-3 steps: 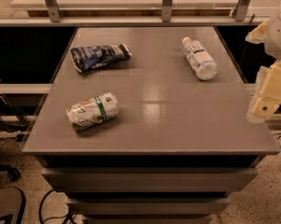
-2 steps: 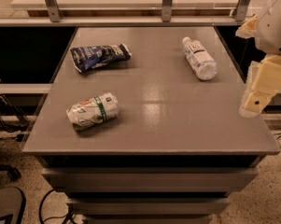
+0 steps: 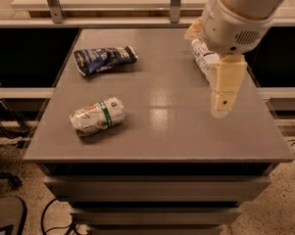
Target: Move 7up can near blue chip bag
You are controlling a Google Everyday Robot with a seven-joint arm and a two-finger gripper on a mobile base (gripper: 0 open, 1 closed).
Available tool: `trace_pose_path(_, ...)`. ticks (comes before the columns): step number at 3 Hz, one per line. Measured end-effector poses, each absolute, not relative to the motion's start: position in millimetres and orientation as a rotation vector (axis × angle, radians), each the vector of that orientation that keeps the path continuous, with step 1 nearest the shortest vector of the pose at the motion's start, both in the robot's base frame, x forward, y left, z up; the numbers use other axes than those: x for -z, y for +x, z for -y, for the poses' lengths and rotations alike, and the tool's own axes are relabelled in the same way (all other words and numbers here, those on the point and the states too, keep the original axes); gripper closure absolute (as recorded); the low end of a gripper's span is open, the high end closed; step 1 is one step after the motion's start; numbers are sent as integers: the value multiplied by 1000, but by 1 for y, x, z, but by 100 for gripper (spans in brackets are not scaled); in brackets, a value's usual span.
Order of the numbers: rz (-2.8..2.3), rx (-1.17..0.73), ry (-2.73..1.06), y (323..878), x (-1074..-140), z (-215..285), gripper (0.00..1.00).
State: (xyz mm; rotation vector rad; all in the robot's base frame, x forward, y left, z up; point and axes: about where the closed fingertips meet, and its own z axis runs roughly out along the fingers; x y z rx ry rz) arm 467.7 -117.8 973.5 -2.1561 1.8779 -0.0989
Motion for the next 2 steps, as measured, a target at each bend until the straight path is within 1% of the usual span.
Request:
trace_pose_path(1, -1706, 122, -2360, 466, -959, 73, 0)
trace_pose_path(2, -1572, 141, -2498, 461, -942, 40, 0)
